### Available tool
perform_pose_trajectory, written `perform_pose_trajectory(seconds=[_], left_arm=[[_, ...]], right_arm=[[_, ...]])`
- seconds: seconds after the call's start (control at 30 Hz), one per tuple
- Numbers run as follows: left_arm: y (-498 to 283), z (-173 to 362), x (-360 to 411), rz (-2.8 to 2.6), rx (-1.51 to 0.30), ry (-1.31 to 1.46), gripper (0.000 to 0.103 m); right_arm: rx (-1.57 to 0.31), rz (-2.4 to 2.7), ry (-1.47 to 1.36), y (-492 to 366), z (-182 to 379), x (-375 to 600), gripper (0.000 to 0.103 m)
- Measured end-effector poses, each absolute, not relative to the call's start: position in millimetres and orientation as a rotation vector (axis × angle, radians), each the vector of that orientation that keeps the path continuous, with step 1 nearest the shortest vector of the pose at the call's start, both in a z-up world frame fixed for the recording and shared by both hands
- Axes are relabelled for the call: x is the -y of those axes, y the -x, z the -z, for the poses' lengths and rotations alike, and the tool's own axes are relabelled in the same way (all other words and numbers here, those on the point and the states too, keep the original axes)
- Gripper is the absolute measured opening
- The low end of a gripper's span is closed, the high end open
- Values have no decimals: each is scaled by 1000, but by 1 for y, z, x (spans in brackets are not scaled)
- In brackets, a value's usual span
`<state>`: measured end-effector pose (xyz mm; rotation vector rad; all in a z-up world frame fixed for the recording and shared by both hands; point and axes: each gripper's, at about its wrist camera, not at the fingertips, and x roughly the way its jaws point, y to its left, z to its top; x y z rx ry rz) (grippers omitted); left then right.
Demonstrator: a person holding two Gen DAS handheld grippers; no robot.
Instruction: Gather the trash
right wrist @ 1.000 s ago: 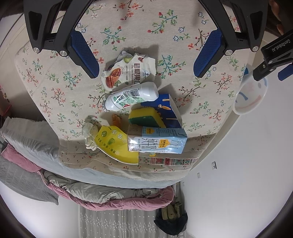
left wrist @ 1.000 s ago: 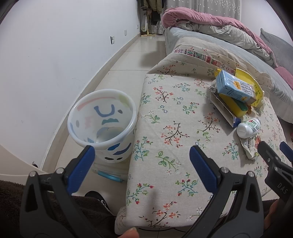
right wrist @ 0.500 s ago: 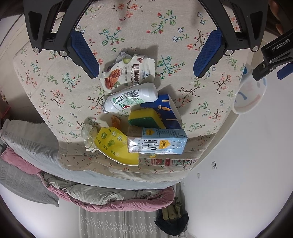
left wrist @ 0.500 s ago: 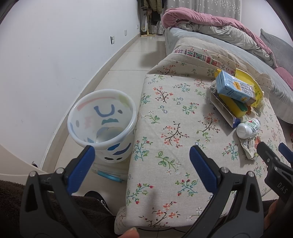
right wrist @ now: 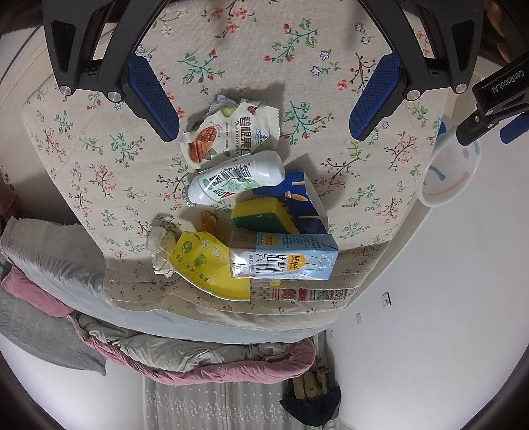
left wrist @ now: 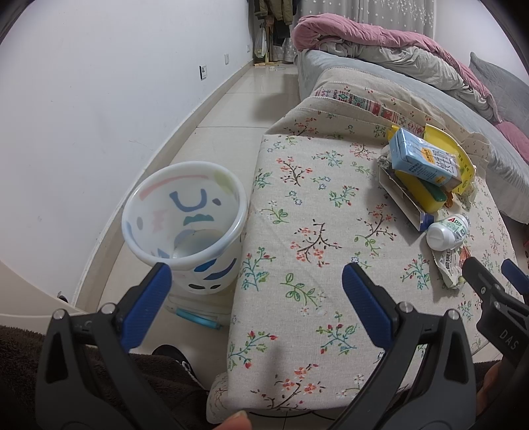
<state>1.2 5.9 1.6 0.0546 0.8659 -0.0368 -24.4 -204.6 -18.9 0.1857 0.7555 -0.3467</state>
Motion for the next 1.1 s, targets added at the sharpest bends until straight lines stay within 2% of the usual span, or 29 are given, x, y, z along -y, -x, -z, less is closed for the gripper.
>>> perform_pose_trajectory(seconds=[1.1], left_arm=[[-1, -2, -5, 38, -867, -52, 102]], right_arm=[[-751, 346, -193, 24, 17, 206, 103]])
